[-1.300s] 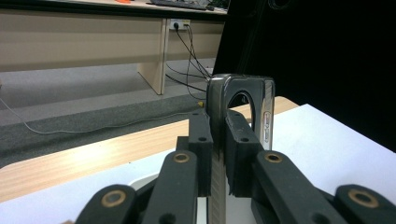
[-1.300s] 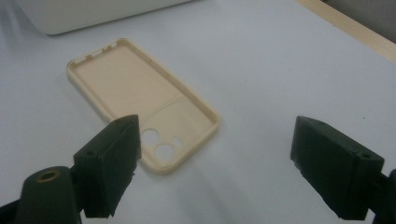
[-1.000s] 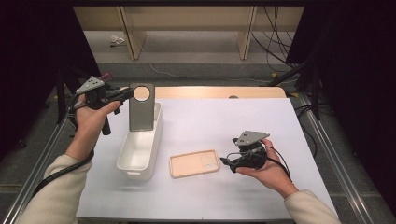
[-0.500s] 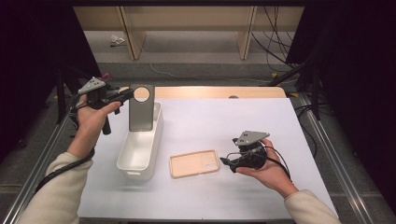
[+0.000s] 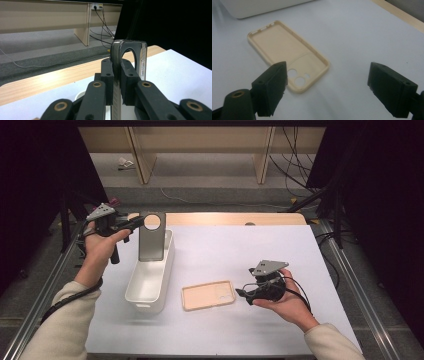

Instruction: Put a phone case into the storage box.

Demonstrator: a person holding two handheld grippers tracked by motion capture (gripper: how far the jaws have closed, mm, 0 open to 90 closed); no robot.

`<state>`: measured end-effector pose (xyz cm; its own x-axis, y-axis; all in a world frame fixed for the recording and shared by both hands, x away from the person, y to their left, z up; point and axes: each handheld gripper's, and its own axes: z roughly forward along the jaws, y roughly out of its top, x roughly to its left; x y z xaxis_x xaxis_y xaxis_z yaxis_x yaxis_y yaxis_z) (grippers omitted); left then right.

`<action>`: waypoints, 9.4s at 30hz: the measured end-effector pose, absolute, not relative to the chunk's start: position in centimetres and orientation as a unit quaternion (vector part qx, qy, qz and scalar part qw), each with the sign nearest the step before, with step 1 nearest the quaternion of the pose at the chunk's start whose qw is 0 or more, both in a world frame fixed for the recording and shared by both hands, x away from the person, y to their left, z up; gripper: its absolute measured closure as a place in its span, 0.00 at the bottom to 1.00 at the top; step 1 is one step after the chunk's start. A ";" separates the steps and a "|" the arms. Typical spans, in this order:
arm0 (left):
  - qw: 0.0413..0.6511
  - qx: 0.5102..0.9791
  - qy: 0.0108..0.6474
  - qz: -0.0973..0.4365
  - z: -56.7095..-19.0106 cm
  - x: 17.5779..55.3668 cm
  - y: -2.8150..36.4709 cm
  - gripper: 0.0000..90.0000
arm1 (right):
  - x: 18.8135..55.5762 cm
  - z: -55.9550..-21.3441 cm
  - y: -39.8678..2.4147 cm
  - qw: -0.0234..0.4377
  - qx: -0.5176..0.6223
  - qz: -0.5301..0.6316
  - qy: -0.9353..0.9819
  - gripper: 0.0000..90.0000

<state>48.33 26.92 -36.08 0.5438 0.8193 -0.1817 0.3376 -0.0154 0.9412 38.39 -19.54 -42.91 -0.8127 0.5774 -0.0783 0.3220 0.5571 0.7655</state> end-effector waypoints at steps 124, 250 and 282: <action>0.501 0.697 0.473 0.201 -40.7 53.2 25.4 0.91 | 38.4 -43.0 -19.5 0.155 0.260 0.396 0.867 0.19; 0.510 0.725 0.407 0.220 -41.2 35.9 22.6 0.00 | 37.1 -42.8 -16.9 0.120 0.277 0.409 0.861 0.28; 0.508 0.723 0.413 0.222 -41.2 35.9 22.8 0.00 | 38.0 -46.5 -4.5 0.029 0.262 0.320 0.910 1.00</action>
<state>35.95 22.82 -41.17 0.5606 0.8221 -0.0989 0.3711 -0.1427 0.9176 38.04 -4.55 -46.45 -0.8613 0.4947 0.1156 0.4581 0.6578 0.5979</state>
